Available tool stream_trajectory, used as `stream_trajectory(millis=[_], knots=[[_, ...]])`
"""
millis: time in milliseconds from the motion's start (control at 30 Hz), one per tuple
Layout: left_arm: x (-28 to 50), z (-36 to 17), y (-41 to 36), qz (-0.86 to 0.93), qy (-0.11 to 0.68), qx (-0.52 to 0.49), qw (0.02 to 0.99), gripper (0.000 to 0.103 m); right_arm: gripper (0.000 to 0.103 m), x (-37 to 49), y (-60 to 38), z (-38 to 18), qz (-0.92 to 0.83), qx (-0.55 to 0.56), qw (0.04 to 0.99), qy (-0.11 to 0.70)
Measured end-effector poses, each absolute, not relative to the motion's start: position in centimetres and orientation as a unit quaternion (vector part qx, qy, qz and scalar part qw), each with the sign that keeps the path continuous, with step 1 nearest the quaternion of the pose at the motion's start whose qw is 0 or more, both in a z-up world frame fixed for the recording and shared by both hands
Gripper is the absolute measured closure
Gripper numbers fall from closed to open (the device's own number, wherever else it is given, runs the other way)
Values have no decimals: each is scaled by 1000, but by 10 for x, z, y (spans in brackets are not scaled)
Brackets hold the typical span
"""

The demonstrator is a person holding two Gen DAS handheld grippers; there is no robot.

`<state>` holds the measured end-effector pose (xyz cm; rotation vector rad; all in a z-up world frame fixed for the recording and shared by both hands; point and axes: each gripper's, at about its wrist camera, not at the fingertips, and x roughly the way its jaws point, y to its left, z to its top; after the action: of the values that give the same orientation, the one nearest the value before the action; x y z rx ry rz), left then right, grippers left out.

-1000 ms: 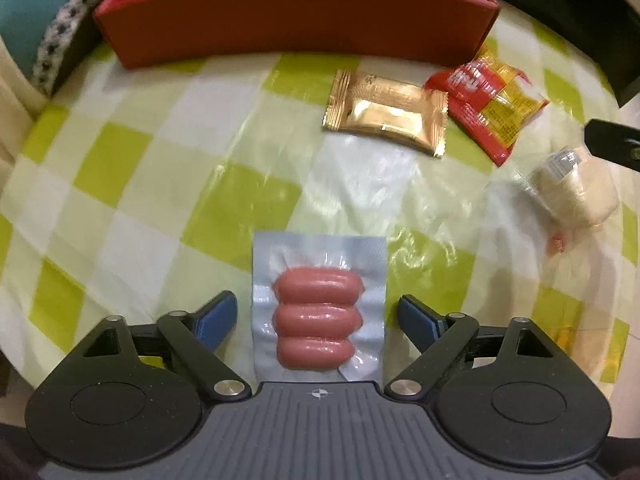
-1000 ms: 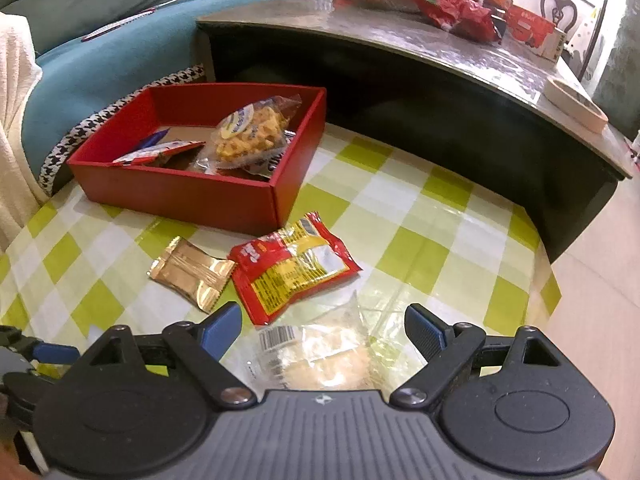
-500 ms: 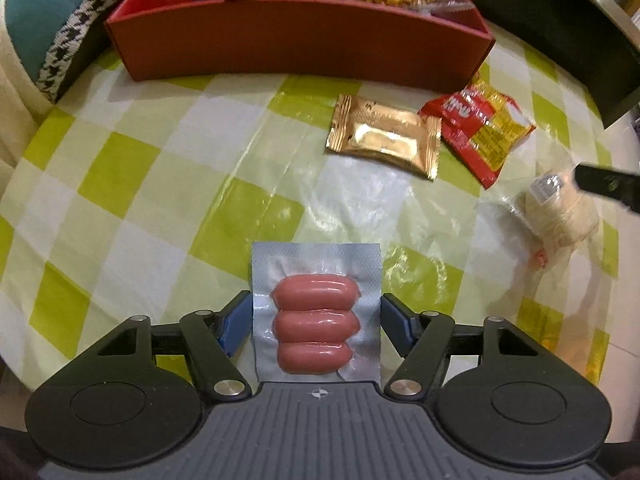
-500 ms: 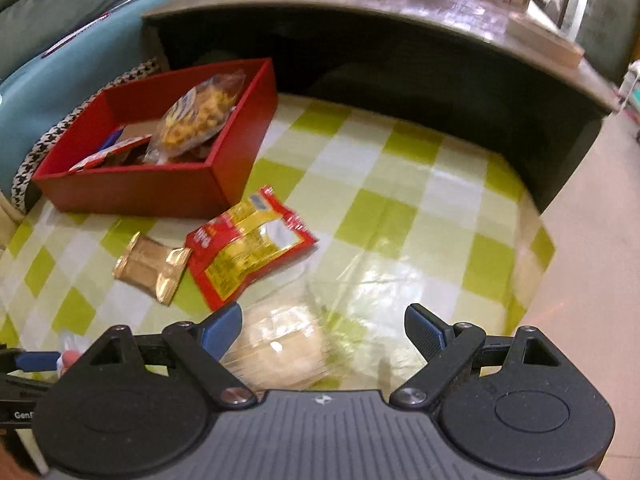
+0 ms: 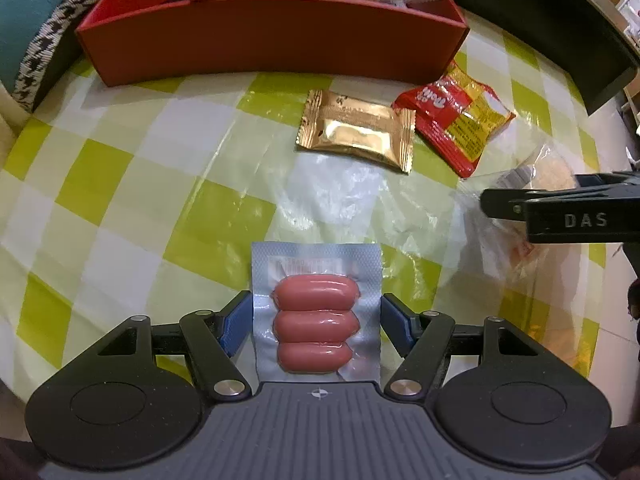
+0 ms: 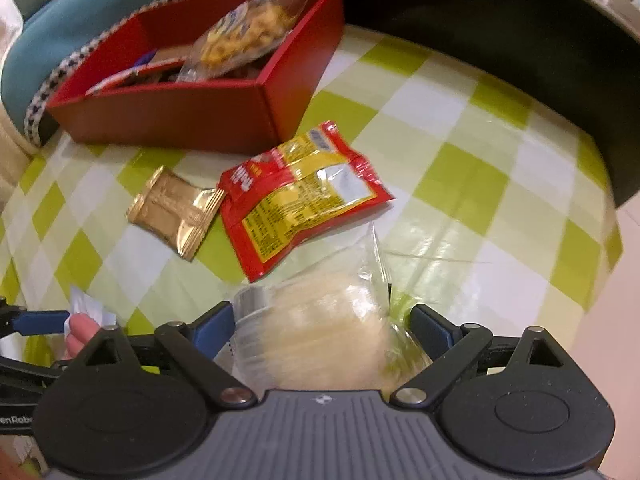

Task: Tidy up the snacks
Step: 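Grasp the pink sausage pack with the left tool while the right tool grasps the clear bun bag, then lift both held packets and carry them over the red box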

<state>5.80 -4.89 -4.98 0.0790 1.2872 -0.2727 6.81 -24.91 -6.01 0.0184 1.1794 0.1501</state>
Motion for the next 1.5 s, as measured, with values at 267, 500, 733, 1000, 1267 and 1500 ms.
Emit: stream_trajectory(millis=[267, 500, 733, 1000, 1267, 1500], knots=[[61, -54, -49, -116, 598, 44, 792, 28, 23, 38, -224, -53, 71, -26, 833, 547], [59, -58, -51, -110, 594, 61, 795, 17, 15, 36, -225, -55, 72, -25, 831, 551], [58, -65, -57, -101, 590, 76, 798, 14, 0, 38, -224, -67, 62, -40, 827, 557], [52, -58, -58, -113, 582, 77, 801, 28, 16, 34, -225, -62, 48, -34, 832, 552], [53, -48, -49, -115, 575, 63, 808, 29, 30, 19, -221, -46, 42, -16, 845, 532], [52, -39, -48, -111, 564, 61, 816, 29, 30, 17, -209, -34, 53, -18, 857, 512]])
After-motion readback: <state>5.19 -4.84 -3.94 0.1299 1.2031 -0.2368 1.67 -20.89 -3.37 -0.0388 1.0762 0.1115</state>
